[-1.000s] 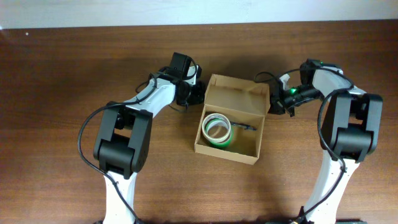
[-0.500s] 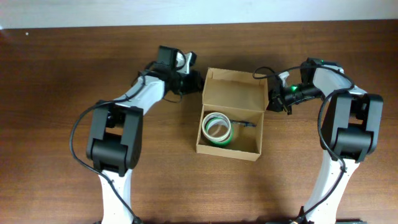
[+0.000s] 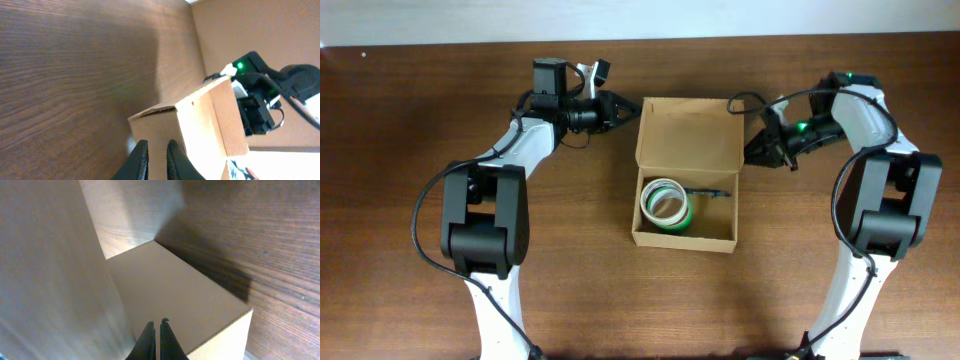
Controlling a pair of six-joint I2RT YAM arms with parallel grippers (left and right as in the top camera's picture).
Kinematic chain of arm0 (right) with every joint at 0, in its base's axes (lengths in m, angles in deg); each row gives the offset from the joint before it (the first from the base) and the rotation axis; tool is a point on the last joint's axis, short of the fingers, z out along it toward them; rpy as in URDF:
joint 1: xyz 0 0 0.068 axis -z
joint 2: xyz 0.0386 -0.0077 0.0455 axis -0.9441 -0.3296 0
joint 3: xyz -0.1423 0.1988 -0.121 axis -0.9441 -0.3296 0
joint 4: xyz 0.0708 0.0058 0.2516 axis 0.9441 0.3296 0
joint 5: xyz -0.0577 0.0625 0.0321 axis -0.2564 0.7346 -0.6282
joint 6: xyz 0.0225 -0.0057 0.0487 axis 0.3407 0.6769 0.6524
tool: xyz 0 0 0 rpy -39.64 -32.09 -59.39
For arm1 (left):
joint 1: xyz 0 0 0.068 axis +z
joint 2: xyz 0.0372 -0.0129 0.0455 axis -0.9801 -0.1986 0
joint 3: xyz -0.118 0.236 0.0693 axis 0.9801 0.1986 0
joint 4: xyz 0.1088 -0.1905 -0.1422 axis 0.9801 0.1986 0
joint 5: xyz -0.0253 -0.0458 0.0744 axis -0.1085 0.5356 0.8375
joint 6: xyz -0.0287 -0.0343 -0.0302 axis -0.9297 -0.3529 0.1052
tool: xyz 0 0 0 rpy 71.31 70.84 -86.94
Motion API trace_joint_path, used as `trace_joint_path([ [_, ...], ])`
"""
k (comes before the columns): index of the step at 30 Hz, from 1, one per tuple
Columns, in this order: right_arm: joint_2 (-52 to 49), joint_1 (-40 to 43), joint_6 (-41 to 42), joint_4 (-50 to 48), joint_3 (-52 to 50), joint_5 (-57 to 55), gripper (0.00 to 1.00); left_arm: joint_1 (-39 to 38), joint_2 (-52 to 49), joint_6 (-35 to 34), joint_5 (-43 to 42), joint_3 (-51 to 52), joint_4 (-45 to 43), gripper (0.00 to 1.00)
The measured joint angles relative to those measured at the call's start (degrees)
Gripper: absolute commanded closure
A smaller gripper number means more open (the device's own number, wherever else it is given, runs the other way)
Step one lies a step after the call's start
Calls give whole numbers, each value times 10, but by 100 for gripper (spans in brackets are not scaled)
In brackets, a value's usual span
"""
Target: Pack container
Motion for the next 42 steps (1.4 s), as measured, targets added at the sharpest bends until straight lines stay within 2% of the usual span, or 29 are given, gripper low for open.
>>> trace_joint_path([
  [24, 0, -39, -14, 3, 17, -18, 96, 0, 0, -10, -23, 0, -1, 86],
  [28, 0, -39, -15, 2, 17, -18, 96, 0, 0, -10, -23, 0, -1, 82],
  [32, 0, -39, -15, 1, 17, -20, 96, 0, 0, -11, -19, 0, 1, 71],
  [42, 0, -39, -14, -1, 17, -20, 96, -2, -1, 22, 62, -1, 66, 70],
])
